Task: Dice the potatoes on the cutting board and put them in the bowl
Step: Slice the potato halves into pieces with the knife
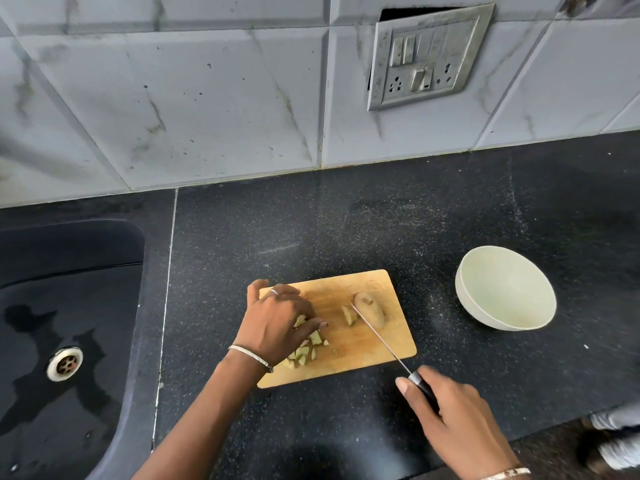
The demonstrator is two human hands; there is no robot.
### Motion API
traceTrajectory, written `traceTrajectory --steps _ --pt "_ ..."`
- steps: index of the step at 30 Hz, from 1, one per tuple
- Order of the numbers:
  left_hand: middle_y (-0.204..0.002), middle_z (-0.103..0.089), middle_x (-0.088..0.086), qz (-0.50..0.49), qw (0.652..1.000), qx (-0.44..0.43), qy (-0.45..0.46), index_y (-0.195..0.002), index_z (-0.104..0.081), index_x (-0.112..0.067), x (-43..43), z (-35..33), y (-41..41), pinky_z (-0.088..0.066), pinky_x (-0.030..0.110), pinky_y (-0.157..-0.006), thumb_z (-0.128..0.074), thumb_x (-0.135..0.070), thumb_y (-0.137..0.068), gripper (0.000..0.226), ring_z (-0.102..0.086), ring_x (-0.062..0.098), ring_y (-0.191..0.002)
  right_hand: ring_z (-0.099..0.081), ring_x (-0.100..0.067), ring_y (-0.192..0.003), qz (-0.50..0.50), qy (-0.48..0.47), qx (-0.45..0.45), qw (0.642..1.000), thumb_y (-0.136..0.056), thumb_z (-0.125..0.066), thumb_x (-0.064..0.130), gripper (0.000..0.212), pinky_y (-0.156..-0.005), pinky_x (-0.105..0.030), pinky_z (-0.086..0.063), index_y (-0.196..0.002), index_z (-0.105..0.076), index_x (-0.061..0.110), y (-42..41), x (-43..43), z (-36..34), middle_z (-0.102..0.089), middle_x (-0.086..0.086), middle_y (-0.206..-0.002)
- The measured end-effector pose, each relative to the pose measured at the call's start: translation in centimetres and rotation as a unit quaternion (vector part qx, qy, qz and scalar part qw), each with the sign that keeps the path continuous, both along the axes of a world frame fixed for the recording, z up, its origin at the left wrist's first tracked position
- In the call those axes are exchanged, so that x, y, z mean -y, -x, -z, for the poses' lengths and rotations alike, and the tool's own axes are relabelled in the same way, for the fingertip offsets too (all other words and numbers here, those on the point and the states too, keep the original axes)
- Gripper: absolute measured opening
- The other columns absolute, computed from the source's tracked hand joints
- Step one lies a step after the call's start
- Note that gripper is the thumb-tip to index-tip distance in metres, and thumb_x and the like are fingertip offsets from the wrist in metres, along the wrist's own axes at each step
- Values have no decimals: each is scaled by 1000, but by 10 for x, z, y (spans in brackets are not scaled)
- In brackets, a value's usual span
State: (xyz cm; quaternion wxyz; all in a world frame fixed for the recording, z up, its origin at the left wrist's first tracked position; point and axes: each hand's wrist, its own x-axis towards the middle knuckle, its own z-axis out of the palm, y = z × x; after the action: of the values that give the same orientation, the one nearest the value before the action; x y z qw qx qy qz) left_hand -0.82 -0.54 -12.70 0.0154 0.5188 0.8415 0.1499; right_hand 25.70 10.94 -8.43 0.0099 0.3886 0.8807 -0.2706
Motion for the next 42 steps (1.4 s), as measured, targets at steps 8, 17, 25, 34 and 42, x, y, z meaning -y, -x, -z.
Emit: traceTrajectory --steps 8,17,25,34,42 --pt "-101 -68 -17 -22 997 60 -35 -106 -64 -39 -37 -6 -33 -26 34 -98 -57 -62 -79 37 -55 6 -107 -56 -13 -63 58 52 -58 995 -88 -34 68 51 -63 -34 -45 -73 -44 20 8 3 18 -57 -1 -62" --pt "-95 -66 -16 -75 994 81 -26 -102 -61 -38 -48 11 -41 -20 36 -99 -66 -53 -78 29 -51 6 -109 -58 -13 -71 55 72 -33 995 -92 -32 63 48 -67 -33 -45 -80 -52 21 13 14 31 -61 2 -74" --pt "-91 -67 -21 -92 988 115 -53 -96 -64 -38 -44 13 -41 -21 37 -101 -69 -47 -77 21 -53 3 -107 -60 -17 -86 57 74 -4 996 -95 -34 60 44 -72 -35 -45 -82 -51 21 19 14 35 -64 5 -83" --pt "-97 -65 -19 -98 991 77 -46 -94 -63 -38 -37 11 -42 -15 40 -104 -69 -51 -74 24 -50 1 -113 -65 -24 -93 51 -10 69 996 -98 -21 58 35 -68 -34 -44 -93 -37 27 29 32 17 -65 2 -90" --pt "-83 -67 -17 -126 990 50 -24 -82 -66 -34 -27 9 -41 -19 43 -99 -78 -53 -62 31 -54 11 -108 -54 -27 -31 33 -111 147 982 -61 -87 32 36 -29 -28 -36 -76 -62 10 40 59 19 -57 -2 -52"
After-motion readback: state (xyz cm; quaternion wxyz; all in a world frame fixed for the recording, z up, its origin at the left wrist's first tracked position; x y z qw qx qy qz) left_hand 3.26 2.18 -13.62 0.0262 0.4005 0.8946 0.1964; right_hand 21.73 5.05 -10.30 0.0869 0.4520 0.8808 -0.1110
